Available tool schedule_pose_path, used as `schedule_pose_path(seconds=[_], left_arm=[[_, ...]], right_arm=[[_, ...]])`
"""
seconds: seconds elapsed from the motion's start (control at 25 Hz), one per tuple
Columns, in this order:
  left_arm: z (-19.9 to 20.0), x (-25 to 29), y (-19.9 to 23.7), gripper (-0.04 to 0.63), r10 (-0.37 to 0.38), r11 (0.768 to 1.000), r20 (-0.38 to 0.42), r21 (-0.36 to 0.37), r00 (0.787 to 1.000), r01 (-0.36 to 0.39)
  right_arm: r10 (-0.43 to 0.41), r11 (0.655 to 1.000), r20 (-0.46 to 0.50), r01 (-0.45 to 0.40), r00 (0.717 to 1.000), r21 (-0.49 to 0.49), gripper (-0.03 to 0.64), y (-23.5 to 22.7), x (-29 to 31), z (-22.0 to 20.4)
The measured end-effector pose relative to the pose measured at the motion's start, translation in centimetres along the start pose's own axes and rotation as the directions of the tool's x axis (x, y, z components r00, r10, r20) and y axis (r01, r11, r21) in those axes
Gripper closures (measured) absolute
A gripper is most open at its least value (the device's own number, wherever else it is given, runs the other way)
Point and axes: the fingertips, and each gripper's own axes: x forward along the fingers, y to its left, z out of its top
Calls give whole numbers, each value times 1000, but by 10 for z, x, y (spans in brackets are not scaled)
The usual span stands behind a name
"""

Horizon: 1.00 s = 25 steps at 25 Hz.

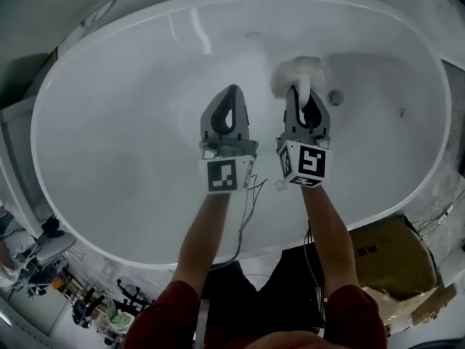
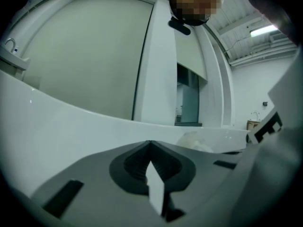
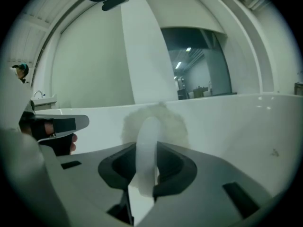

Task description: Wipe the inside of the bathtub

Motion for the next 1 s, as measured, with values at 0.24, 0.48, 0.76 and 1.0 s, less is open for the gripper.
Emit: schedule_pose_path(seconds=[0.24, 0.48, 0.76, 1.0], left_arm=[[23, 31, -87, 578, -99, 995, 16, -30, 995, 100], [22, 54, -154, 578, -185, 982, 15, 33, 983, 184], [7, 91, -200, 578, -228, 973, 13, 46, 974, 227], [-16, 122, -217, 578, -241, 968, 1, 69, 970, 241]], right_arm=[[-121, 992, 59, 120, 991, 30, 522, -82, -42, 31], [-221, 975, 66, 218, 973, 52, 522, -155, -62, 36], [-298, 953, 40, 296, 954, 58, 522, -222, -41, 12], [-307, 951, 39, 306, 951, 35, 522, -265, 2, -4]])
